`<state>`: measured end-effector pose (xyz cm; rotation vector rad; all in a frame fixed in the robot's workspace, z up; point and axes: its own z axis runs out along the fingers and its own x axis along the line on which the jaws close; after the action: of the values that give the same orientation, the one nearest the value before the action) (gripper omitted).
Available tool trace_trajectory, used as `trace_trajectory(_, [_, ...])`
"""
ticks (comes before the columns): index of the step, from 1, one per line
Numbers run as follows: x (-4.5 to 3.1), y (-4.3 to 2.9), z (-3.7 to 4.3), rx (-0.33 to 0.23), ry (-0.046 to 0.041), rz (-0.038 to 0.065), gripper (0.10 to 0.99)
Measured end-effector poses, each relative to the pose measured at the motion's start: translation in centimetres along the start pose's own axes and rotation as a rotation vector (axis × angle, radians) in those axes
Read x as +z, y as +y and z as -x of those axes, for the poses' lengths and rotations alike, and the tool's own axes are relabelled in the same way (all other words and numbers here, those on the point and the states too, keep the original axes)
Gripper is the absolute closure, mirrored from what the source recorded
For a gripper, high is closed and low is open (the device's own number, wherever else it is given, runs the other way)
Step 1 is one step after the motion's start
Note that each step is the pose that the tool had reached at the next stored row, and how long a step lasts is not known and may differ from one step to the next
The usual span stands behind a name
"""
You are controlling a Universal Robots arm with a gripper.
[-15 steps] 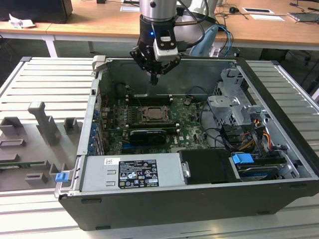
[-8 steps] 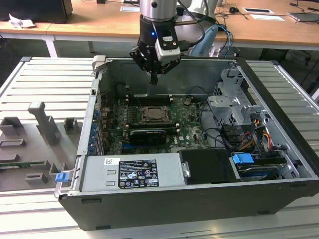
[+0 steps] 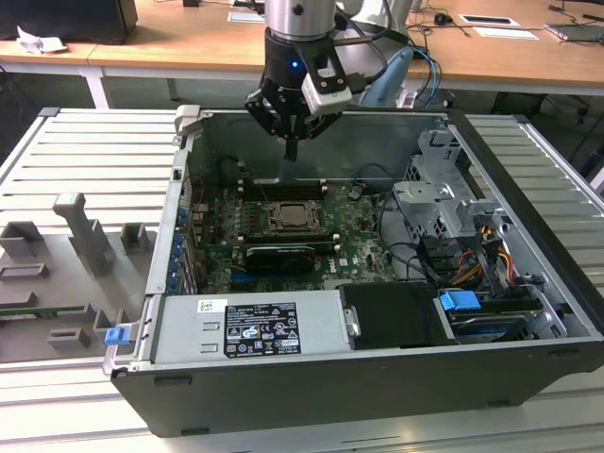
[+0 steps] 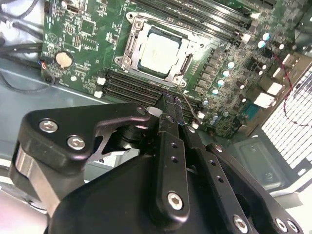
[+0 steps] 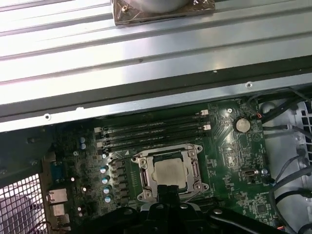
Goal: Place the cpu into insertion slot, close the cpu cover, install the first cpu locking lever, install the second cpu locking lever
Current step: 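Install the first cpu locking lever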
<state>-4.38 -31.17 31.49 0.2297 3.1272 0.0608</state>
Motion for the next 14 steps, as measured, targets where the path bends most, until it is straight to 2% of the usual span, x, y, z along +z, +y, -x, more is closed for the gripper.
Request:
trace_trajectory(6, [0.03, 0.00, 0.02, -0.089, 0.0034, 0.000, 0.980])
trace_trajectory(9, [0.19, -0.01, 0.02, -0.096, 0.0026, 0.001, 0.980])
trace_trajectory(14, [0.39, -0.03, 0.02, -0.099, -0.0036, 0.001, 0.980])
